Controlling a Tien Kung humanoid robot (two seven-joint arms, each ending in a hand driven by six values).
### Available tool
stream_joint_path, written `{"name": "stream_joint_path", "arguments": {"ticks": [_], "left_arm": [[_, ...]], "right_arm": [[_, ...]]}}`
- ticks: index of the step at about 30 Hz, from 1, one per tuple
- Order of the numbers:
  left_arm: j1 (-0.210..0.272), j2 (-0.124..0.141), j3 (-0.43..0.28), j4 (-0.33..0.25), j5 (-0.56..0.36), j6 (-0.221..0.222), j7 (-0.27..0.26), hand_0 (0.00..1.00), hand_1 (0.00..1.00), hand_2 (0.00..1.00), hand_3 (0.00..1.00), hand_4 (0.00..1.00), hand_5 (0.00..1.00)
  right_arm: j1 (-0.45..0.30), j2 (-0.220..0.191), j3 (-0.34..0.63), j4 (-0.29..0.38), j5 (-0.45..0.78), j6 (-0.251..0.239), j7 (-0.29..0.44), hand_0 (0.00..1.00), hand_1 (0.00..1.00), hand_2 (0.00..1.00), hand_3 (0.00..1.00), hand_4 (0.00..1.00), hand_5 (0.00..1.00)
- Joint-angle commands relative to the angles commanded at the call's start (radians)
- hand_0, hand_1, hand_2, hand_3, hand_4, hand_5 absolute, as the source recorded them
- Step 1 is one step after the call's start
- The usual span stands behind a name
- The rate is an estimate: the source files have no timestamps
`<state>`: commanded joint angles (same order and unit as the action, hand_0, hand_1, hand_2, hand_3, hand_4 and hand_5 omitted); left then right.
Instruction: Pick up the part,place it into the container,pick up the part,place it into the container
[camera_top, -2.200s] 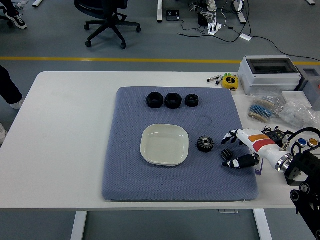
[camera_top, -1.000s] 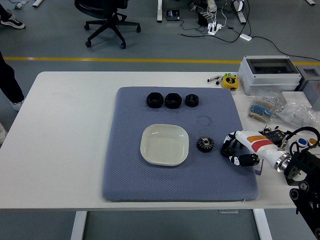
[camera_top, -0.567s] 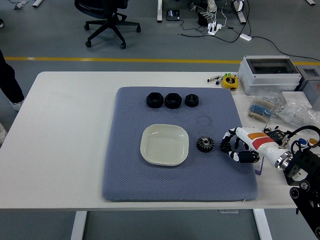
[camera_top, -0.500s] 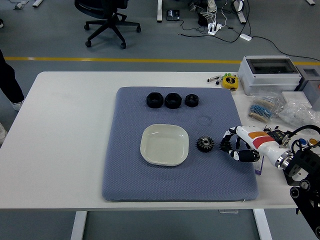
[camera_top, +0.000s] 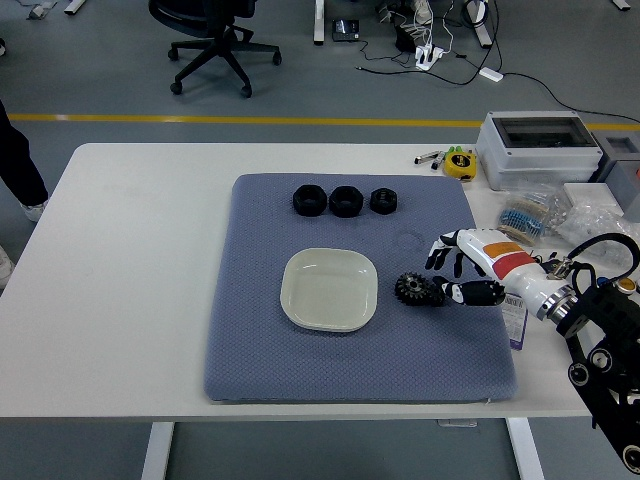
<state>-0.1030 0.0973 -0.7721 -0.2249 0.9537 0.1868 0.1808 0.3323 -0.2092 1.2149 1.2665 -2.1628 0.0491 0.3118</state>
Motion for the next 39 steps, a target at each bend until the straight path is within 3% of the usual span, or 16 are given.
{"name": "stream_joint_path", "arguments": {"ticks": [7, 8, 13, 14, 29, 39], "left_arm": [[0.002, 0.002, 0.000, -0.001, 0.000, 0.000, 0.001, 0.730, 0.705, 0.750, 0.606, 0.711, 0.676], [0.003, 0.002, -0.001, -0.001, 0.001, 0.000, 0.001, 0.730, 0.705, 0.750, 0.607, 0.712, 0.676], [0.004, 0.003, -0.007, -0.001, 0.013, -0.002, 0.004, 0.730, 0.705, 0.750, 0.607, 0.712, 0.676], [0.005, 0.003, -0.009, -0.001, 0.017, -0.002, 0.005, 0.729, 0.705, 0.750, 0.606, 0.712, 0.675], [-0.001, 0.003, -0.001, 0.000, 0.002, 0.001, 0.001, 0.730, 0.705, 0.751, 0.606, 0.712, 0.676], [-0.002, 0.003, -0.001, -0.001, 0.004, 0.000, 0.002, 0.729, 0.704, 0.751, 0.607, 0.712, 0.673]], "right_arm": [[0.011, -0.006, -0.001, 0.002, -0.016, 0.004, -0.014, 0.098, 0.299, 0.436, 0.492, 0.669, 0.002], [0.009, -0.008, 0.001, 0.001, -0.031, 0.025, -0.021, 0.304, 0.465, 0.565, 0.603, 0.784, 0.144], [0.000, -0.009, -0.002, -0.017, -0.073, 0.080, -0.032, 0.304, 0.465, 0.565, 0.603, 0.784, 0.144], [-0.001, -0.008, -0.005, -0.022, -0.077, 0.084, -0.032, 0.562, 0.673, 0.768, 0.820, 0.998, 0.322], [0.019, 0.003, -0.018, -0.087, -0.071, 0.045, -0.049, 0.533, 0.657, 0.764, 0.812, 0.998, 0.337], [0.101, 0.014, -0.104, -0.150, -0.054, 0.037, -0.053, 0.504, 0.638, 0.747, 0.794, 0.998, 0.331]]}}
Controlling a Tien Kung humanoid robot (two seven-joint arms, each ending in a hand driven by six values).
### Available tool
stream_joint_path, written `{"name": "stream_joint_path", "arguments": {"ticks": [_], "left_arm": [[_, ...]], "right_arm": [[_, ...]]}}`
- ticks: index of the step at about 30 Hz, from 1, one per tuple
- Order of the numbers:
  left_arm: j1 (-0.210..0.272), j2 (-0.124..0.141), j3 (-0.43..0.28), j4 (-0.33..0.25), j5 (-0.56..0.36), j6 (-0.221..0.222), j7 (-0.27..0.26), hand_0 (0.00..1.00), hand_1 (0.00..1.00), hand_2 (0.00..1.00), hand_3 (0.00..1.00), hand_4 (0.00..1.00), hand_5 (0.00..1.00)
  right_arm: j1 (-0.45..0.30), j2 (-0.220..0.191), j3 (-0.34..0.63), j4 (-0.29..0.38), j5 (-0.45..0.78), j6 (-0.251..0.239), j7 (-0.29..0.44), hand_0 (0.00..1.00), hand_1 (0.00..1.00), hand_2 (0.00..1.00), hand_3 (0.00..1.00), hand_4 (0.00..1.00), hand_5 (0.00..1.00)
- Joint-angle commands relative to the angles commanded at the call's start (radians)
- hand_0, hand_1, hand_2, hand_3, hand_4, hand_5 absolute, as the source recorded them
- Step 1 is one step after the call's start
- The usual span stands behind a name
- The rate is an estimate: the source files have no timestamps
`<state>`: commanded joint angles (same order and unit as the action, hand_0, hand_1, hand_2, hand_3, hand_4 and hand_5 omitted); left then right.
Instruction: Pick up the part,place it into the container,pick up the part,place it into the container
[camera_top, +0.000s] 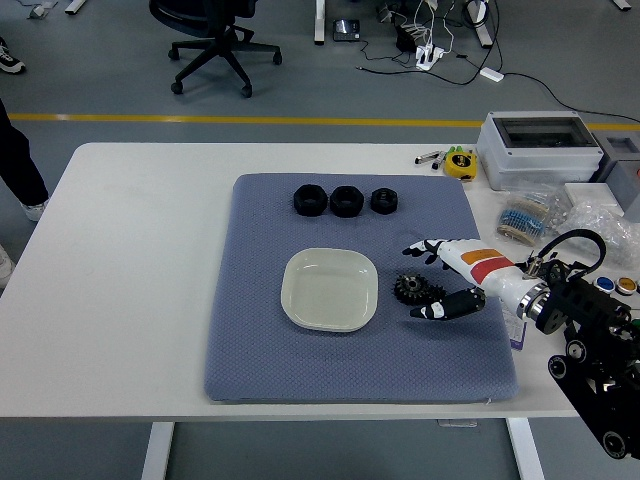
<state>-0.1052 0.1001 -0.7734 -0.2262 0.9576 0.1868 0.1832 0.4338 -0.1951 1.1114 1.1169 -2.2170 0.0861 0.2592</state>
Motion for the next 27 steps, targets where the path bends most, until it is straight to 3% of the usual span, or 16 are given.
{"name": "stream_joint_path", "arguments": {"ticks": [22, 23, 27], "left_arm": [[-0.004, 0.003, 0.003, -0.001, -0.007, 0.003, 0.001, 0.730, 0.703, 0.752, 0.607, 0.712, 0.670], [-0.004, 0.003, 0.003, -0.001, -0.008, 0.003, 0.001, 0.730, 0.704, 0.751, 0.607, 0.712, 0.670], [-0.004, 0.003, 0.002, -0.002, -0.005, 0.003, 0.003, 0.730, 0.704, 0.751, 0.607, 0.712, 0.670]], "right_arm": [[0.129, -0.017, -0.155, -0.150, 0.042, -0.016, 0.002, 0.458, 0.607, 0.718, 0.750, 0.998, 0.332], [0.130, -0.017, -0.158, -0.155, 0.046, -0.017, 0.002, 0.392, 0.554, 0.666, 0.630, 0.969, 0.325], [0.134, -0.015, -0.168, -0.180, 0.065, -0.024, 0.003, 0.392, 0.554, 0.666, 0.630, 0.969, 0.325]]}}
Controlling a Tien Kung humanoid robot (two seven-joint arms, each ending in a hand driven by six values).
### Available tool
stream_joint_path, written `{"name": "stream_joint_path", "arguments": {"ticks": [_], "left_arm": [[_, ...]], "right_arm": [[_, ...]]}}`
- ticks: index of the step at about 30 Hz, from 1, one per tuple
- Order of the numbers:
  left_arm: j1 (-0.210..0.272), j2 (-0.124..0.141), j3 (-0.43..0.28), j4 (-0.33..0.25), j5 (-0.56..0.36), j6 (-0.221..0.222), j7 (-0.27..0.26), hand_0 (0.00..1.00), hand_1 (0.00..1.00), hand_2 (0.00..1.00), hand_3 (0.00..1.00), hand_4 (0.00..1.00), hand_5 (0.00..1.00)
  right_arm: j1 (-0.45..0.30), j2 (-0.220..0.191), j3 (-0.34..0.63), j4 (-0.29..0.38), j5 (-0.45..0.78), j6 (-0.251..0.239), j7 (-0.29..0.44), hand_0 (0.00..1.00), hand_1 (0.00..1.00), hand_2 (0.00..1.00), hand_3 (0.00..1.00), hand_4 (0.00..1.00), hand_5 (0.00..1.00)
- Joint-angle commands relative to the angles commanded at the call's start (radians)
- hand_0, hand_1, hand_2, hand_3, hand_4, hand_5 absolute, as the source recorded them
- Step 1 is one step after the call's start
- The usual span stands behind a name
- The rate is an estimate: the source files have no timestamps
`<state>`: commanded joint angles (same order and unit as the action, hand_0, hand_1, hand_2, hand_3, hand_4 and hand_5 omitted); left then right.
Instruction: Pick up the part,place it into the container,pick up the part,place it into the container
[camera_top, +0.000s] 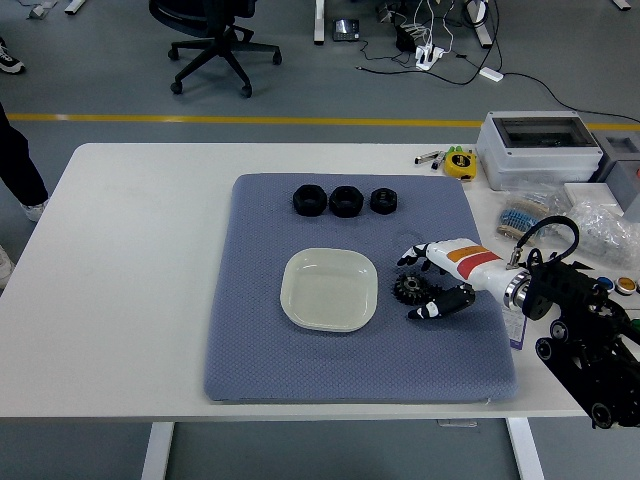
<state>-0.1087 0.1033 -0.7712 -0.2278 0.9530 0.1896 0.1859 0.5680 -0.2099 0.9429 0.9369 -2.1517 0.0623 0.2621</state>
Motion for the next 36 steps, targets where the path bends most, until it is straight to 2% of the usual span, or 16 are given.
{"name": "stream_joint_path", "arguments": {"ticks": [1, 2, 7, 8, 13, 14, 19, 20, 25, 26, 36], "left_arm": [[0.000, 0.000, -0.001, 0.000, 0.001, 0.000, 0.000, 0.730, 0.704, 0.751, 0.607, 0.712, 0.670], [0.000, 0.000, 0.000, 0.000, 0.001, 0.000, 0.000, 0.730, 0.704, 0.752, 0.606, 0.712, 0.669], [0.000, 0.000, -0.002, 0.000, 0.002, -0.001, 0.001, 0.730, 0.704, 0.752, 0.606, 0.712, 0.669], [-0.001, 0.000, -0.003, 0.000, 0.004, -0.001, 0.002, 0.731, 0.704, 0.752, 0.606, 0.712, 0.670], [0.000, 0.000, -0.004, 0.000, 0.006, -0.001, 0.002, 0.731, 0.704, 0.752, 0.606, 0.712, 0.670], [0.000, -0.001, -0.004, 0.000, 0.006, -0.001, 0.002, 0.730, 0.704, 0.751, 0.606, 0.712, 0.668], [0.001, 0.000, -0.006, 0.000, 0.010, -0.001, 0.003, 0.730, 0.704, 0.751, 0.606, 0.712, 0.668], [0.002, 0.000, -0.007, -0.001, 0.012, -0.002, 0.004, 0.730, 0.704, 0.751, 0.606, 0.711, 0.667], [0.006, 0.000, -0.013, -0.001, 0.021, -0.002, 0.006, 0.730, 0.704, 0.751, 0.606, 0.711, 0.667], [0.007, 0.000, -0.014, -0.001, 0.023, -0.003, 0.007, 0.730, 0.704, 0.751, 0.606, 0.711, 0.669], [0.010, 0.003, -0.019, -0.002, 0.040, -0.007, 0.012, 0.730, 0.703, 0.751, 0.605, 0.712, 0.670]], "right_arm": [[0.000, 0.000, -0.001, -0.006, 0.004, -0.001, 0.000, 0.392, 0.554, 0.666, 0.630, 0.969, 0.325], [0.000, 0.001, -0.003, -0.013, 0.010, -0.002, -0.001, 0.354, 0.515, 0.613, 0.583, 0.908, 0.312], [0.000, 0.002, -0.007, -0.032, 0.036, -0.012, -0.004, 0.354, 0.515, 0.613, 0.583, 0.908, 0.312], [0.000, 0.002, -0.009, -0.035, 0.042, -0.016, -0.003, 0.301, 0.460, 0.559, 0.546, 0.838, 0.298], [0.001, 0.002, -0.015, -0.040, 0.066, -0.028, -0.005, 0.301, 0.460, 0.559, 0.546, 0.838, 0.298], [0.001, 0.002, -0.017, -0.041, 0.070, -0.030, -0.006, 0.261, 0.436, 0.531, 0.536, 0.821, 0.319], [0.002, 0.004, -0.024, -0.042, 0.085, -0.038, -0.006, 0.261, 0.436, 0.531, 0.536, 0.821, 0.319], [0.001, 0.005, -0.027, -0.042, 0.089, -0.040, -0.005, 0.221, 0.415, 0.504, 0.523, 0.795, 0.313], [-0.004, 0.006, -0.031, -0.041, 0.103, -0.056, -0.001, 0.221, 0.415, 0.504, 0.523, 0.795, 0.313], [-0.005, 0.006, -0.032, -0.040, 0.105, -0.058, 0.000, 0.166, 0.371, 0.482, 0.513, 0.770, 0.322], [-0.007, -0.001, -0.031, -0.012, 0.135, -0.076, 0.009, 0.144, 0.355, 0.469, 0.510, 0.760, 0.326]]}}
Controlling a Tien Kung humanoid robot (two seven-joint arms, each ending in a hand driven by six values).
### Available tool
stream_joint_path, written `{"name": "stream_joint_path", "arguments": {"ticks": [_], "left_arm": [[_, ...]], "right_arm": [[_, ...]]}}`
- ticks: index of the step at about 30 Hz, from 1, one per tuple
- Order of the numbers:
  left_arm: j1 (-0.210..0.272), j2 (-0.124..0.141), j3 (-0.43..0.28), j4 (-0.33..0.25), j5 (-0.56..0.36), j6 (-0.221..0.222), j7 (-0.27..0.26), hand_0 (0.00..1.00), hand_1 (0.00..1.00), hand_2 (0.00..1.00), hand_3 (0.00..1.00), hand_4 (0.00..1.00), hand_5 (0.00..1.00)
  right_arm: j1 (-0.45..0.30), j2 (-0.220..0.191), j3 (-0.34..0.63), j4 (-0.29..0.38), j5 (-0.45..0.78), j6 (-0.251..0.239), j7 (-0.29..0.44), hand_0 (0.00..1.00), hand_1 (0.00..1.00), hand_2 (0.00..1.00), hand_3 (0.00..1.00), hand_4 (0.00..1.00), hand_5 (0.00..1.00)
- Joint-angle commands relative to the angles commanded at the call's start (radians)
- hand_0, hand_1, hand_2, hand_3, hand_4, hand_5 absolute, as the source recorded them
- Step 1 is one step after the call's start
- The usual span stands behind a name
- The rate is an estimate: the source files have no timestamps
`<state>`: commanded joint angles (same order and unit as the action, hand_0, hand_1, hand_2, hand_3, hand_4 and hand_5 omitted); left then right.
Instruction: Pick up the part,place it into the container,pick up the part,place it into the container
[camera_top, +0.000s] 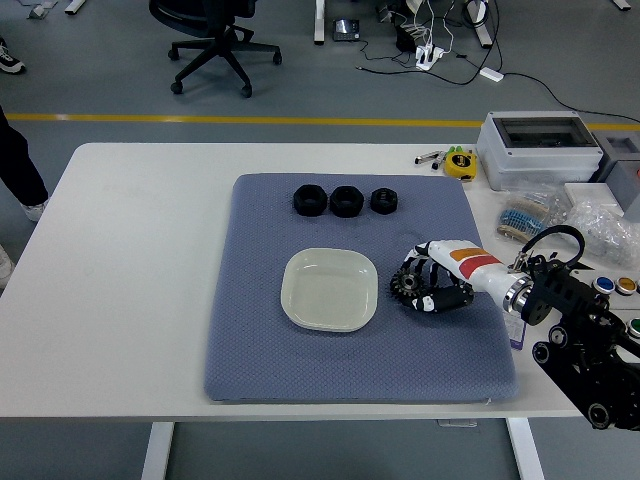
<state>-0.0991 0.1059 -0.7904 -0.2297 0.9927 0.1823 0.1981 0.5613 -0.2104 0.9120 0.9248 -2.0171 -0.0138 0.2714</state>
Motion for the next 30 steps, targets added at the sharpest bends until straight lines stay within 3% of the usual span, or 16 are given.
{"name": "stream_joint_path", "arguments": {"ticks": [9, 17, 21, 30], "left_arm": [[-0.002, 0.002, 0.007, 0.000, -0.007, 0.000, -0.002, 0.730, 0.702, 0.751, 0.605, 0.710, 0.668], [-0.006, 0.004, 0.009, 0.000, -0.012, 0.001, -0.003, 0.730, 0.702, 0.751, 0.606, 0.710, 0.668], [-0.006, 0.006, 0.013, -0.001, -0.020, 0.004, -0.003, 0.730, 0.703, 0.753, 0.607, 0.711, 0.667], [-0.009, 0.009, 0.025, -0.003, -0.038, 0.012, -0.004, 0.730, 0.702, 0.751, 0.607, 0.713, 0.669]], "right_arm": [[0.004, -0.006, 0.020, 0.047, 0.002, 0.002, -0.001, 0.133, 0.342, 0.464, 0.510, 0.756, 0.343], [0.018, -0.007, 0.015, 0.185, -0.003, 0.002, -0.014, 0.134, 0.343, 0.465, 0.512, 0.743, 0.339], [0.031, 0.006, -0.020, 0.222, 0.005, 0.004, -0.017, 0.138, 0.347, 0.466, 0.514, 0.735, 0.342], [0.090, 0.065, -0.136, 0.156, 0.002, -0.005, -0.036, 0.140, 0.349, 0.469, 0.519, 0.737, 0.343]]}}
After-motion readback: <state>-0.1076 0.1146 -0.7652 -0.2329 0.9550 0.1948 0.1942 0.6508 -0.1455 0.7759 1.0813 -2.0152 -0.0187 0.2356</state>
